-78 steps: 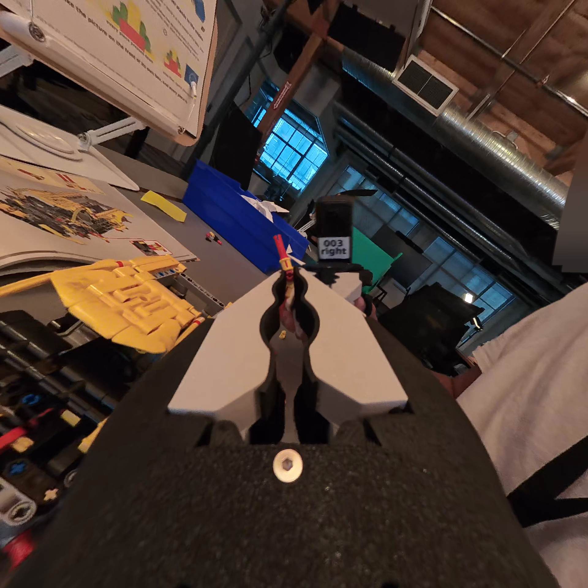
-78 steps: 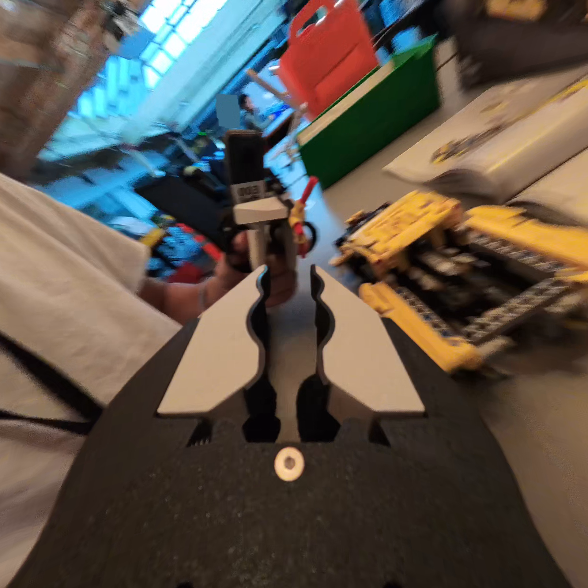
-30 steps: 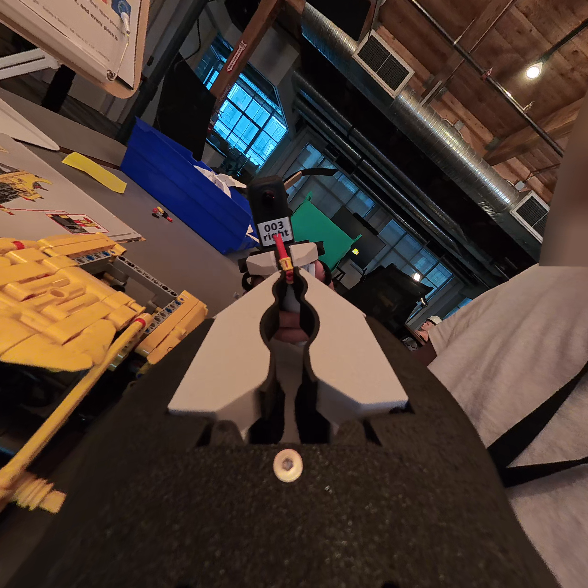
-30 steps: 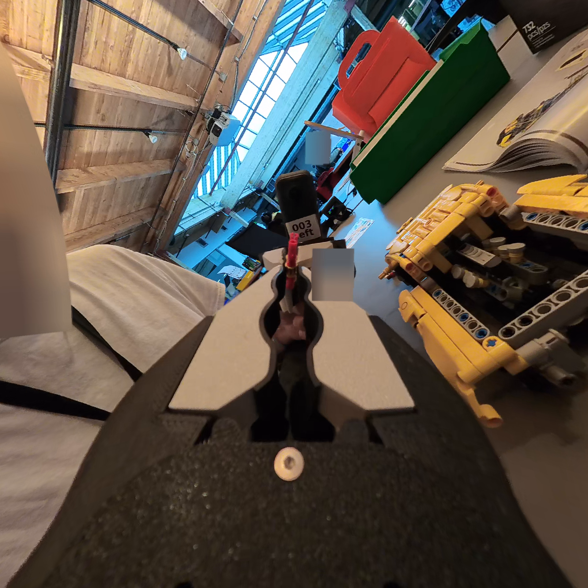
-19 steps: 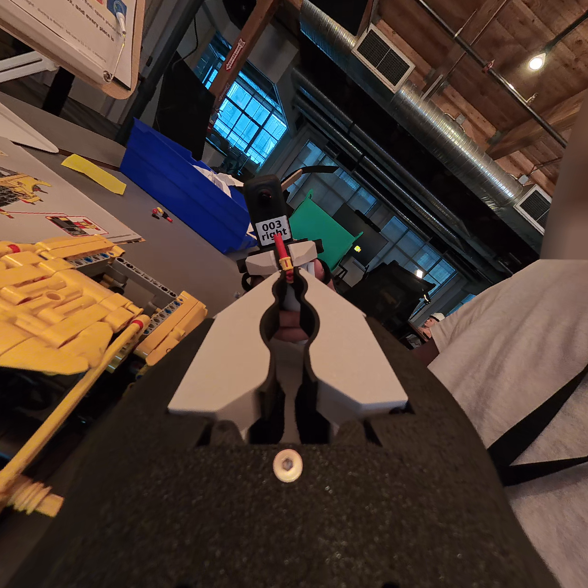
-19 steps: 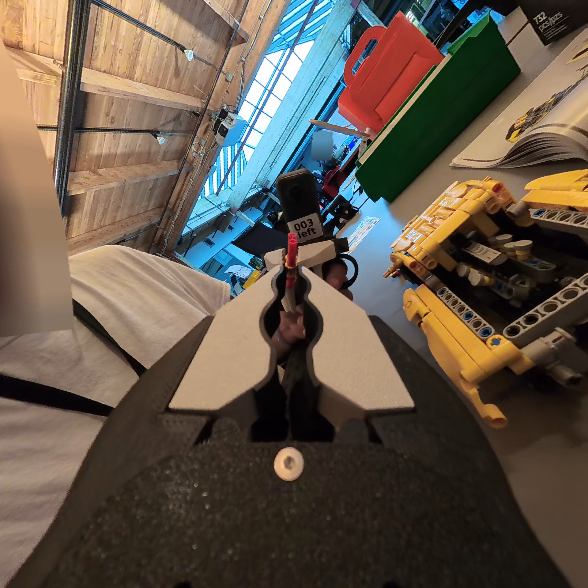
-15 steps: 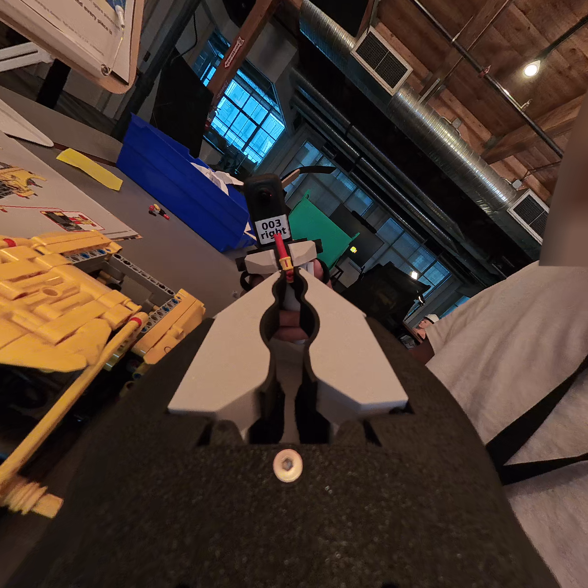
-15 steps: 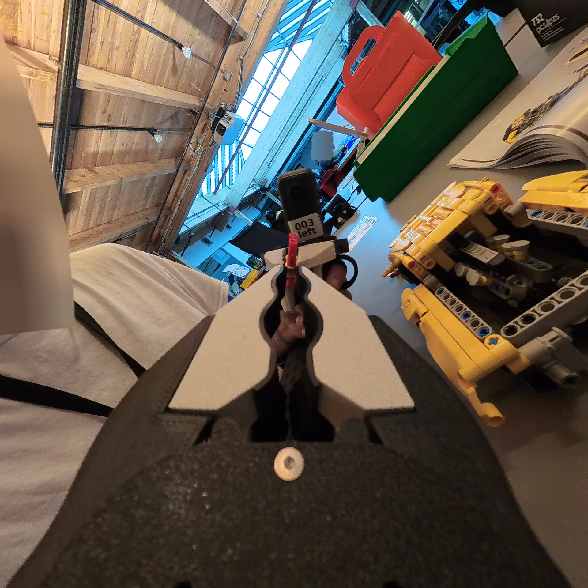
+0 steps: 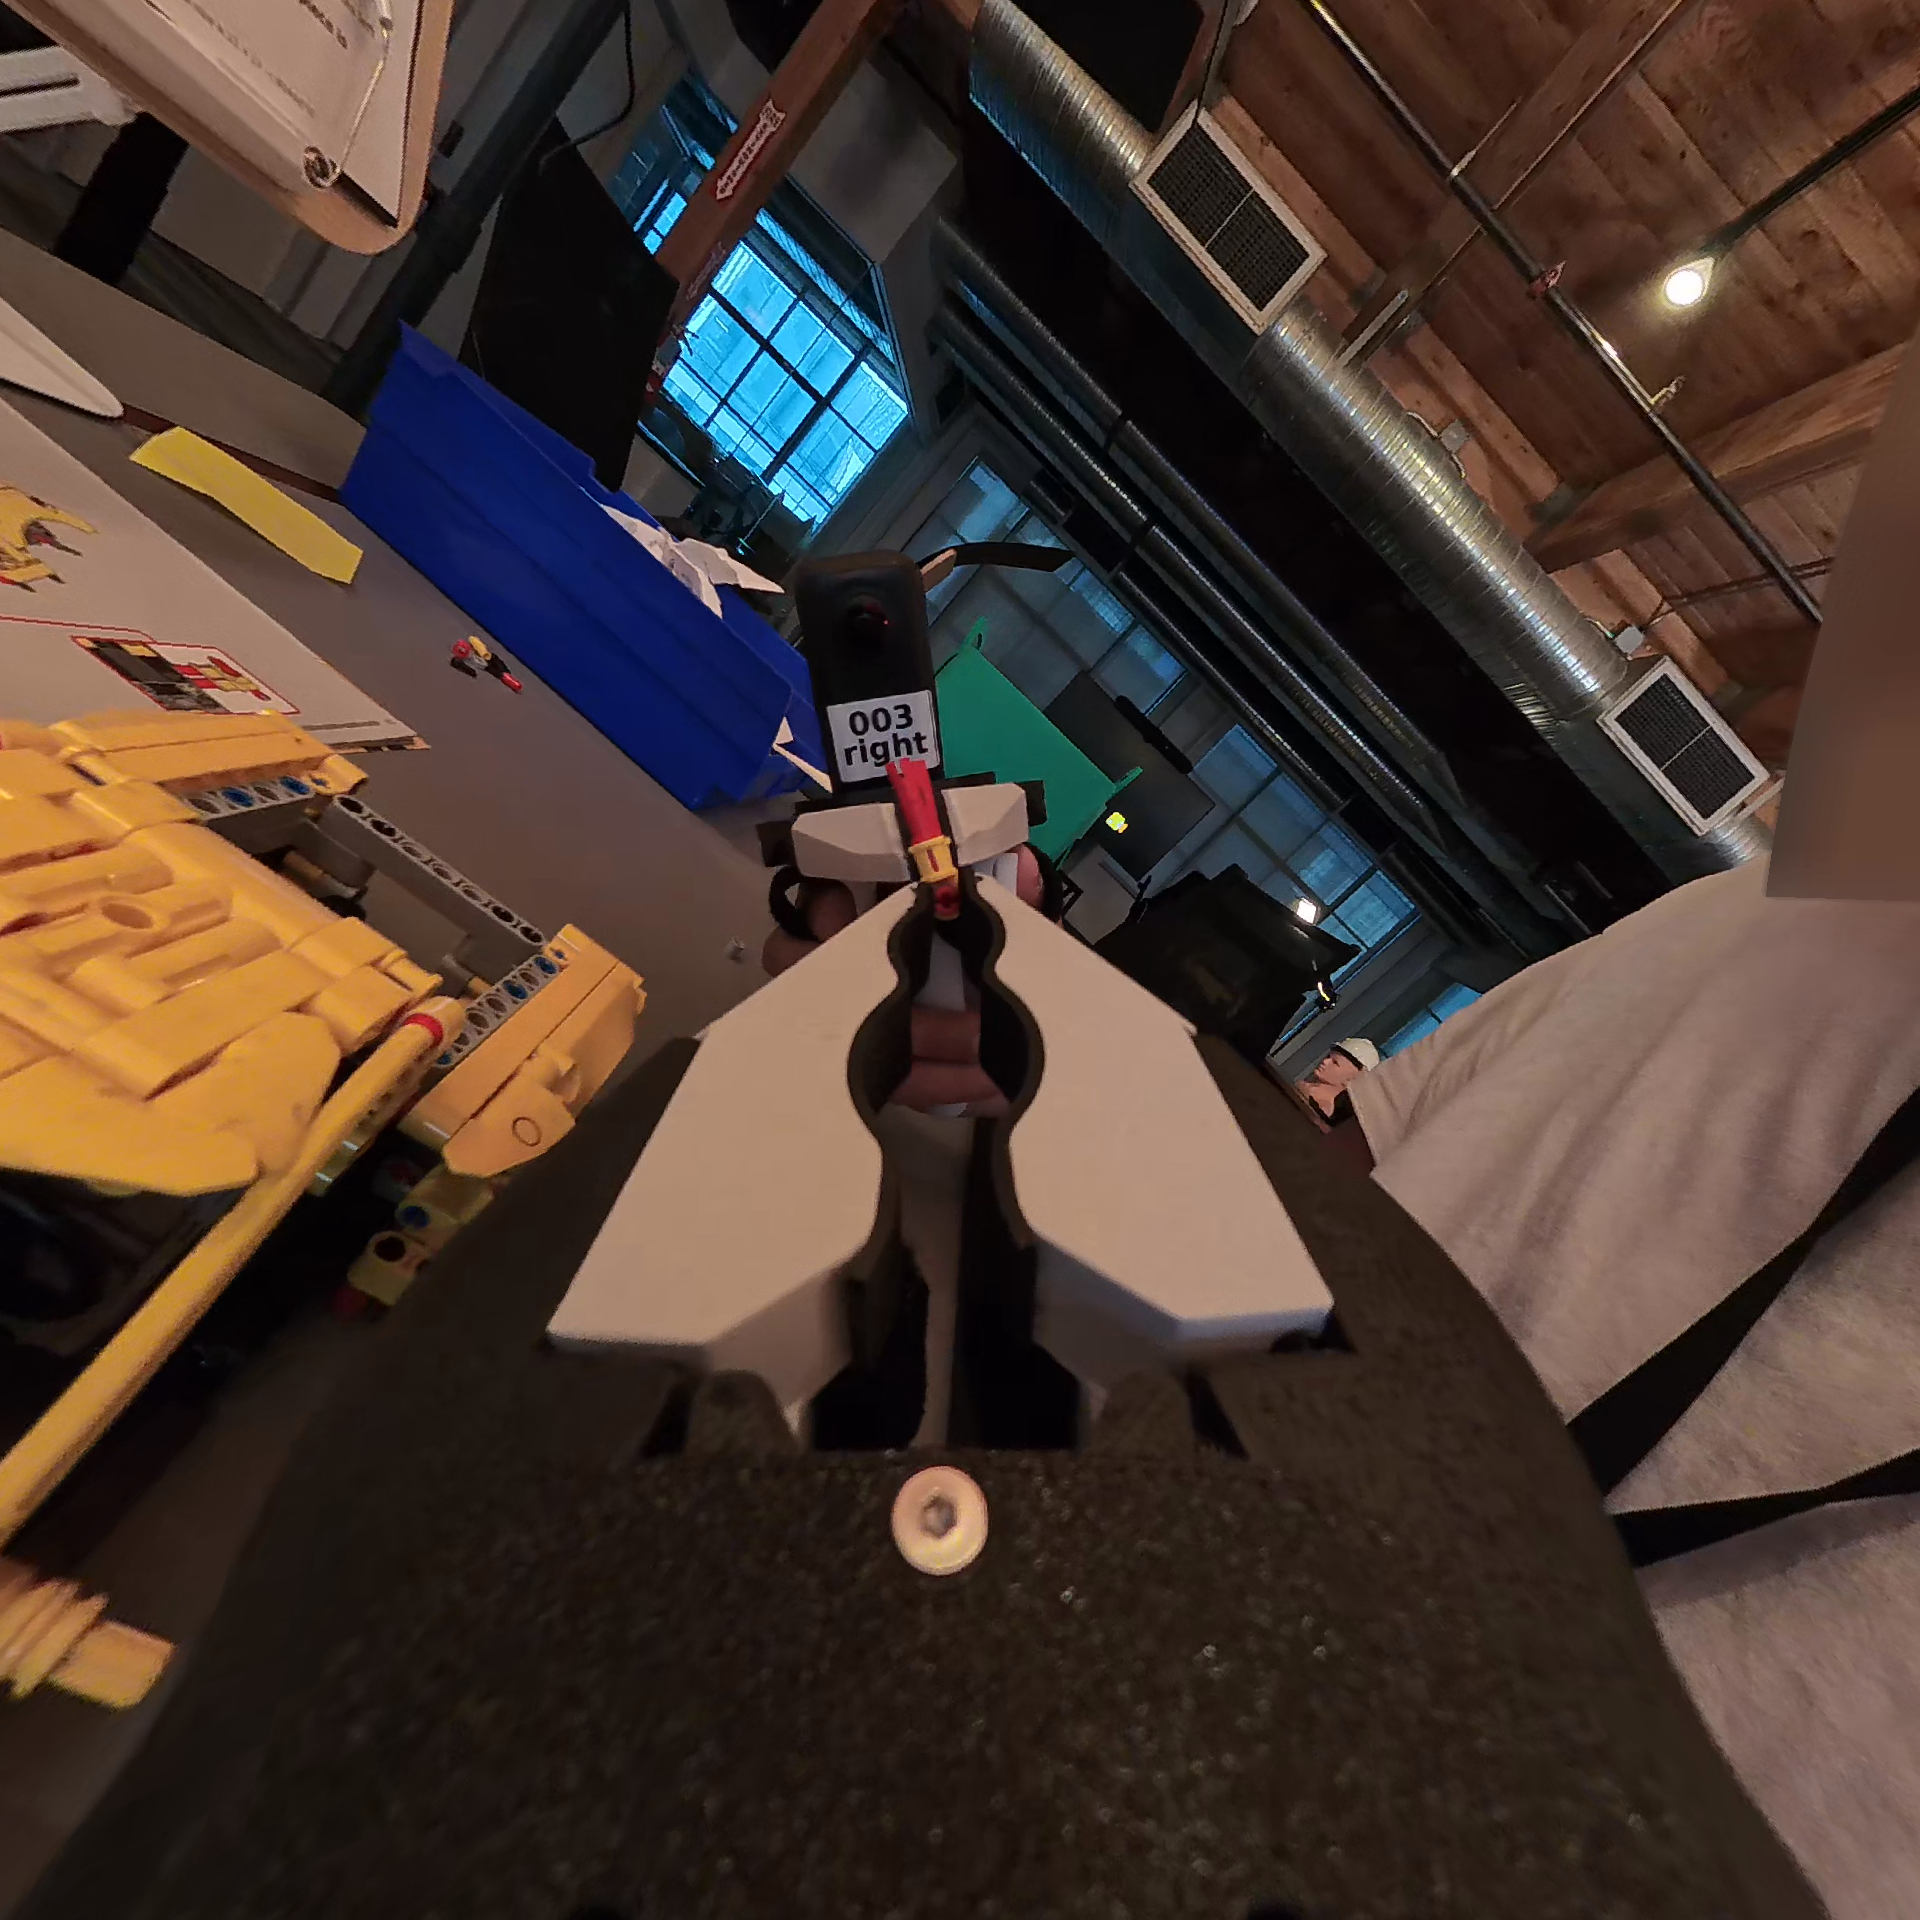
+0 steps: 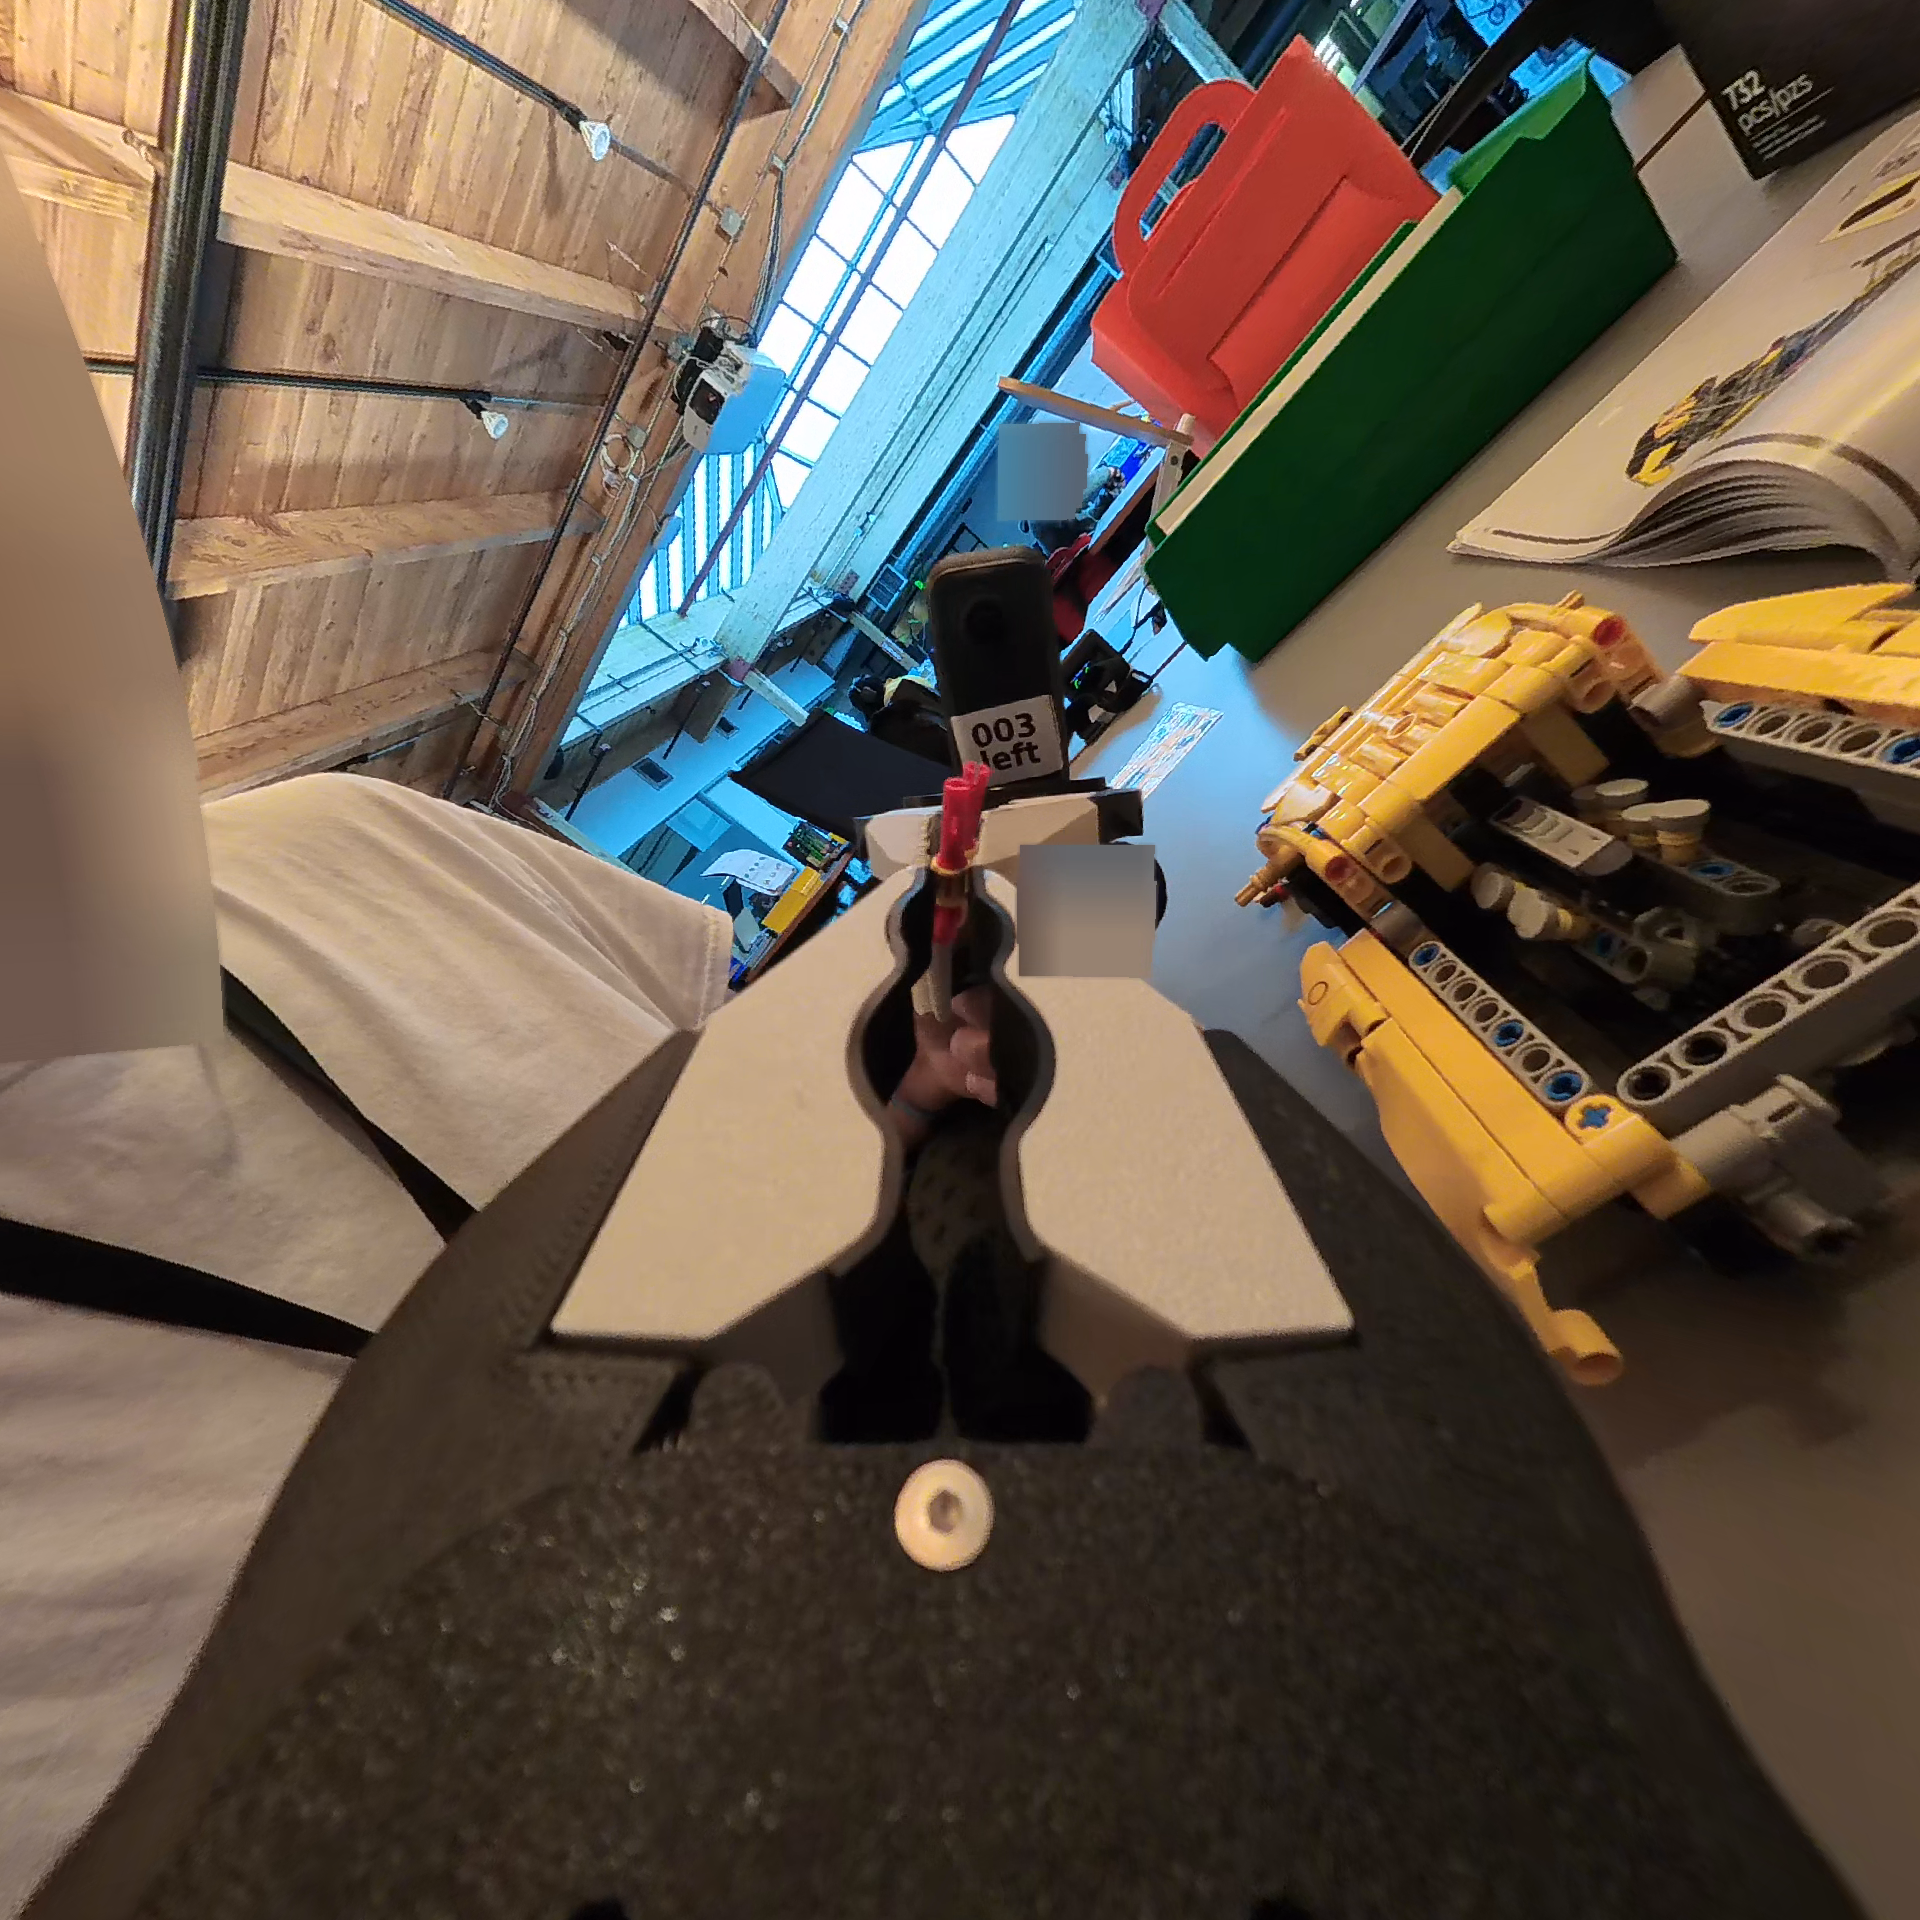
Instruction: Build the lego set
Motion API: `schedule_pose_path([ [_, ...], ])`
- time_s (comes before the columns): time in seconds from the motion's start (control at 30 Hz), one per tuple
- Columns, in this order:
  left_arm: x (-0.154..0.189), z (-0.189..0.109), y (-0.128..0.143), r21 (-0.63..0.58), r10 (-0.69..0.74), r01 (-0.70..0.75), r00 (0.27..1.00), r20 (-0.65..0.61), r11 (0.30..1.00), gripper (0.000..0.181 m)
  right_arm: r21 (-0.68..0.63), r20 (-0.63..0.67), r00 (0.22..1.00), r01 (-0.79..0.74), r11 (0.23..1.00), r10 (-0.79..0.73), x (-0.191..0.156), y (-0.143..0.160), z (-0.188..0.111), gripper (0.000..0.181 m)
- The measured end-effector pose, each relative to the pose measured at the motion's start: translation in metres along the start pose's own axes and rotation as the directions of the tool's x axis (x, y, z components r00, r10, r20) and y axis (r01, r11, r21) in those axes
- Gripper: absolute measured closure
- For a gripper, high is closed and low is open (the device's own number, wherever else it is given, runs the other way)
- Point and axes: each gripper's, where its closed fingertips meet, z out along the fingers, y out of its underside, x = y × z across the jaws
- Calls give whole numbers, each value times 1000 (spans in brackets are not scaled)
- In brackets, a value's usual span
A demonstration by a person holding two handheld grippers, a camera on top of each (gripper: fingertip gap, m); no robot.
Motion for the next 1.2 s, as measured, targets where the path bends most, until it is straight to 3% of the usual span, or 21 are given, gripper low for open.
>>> schedule_pose_path([
  [1.03,-4,2,4,-35,22,-21,999,33,999,177,-12,-10,997,-76,997,75,6,3,-5,178],
  [1.2,-4,-4,-8,33,22,-23,999,32,999,159,15,-32,997,-73,997,73,11,-2,-11,178],
])
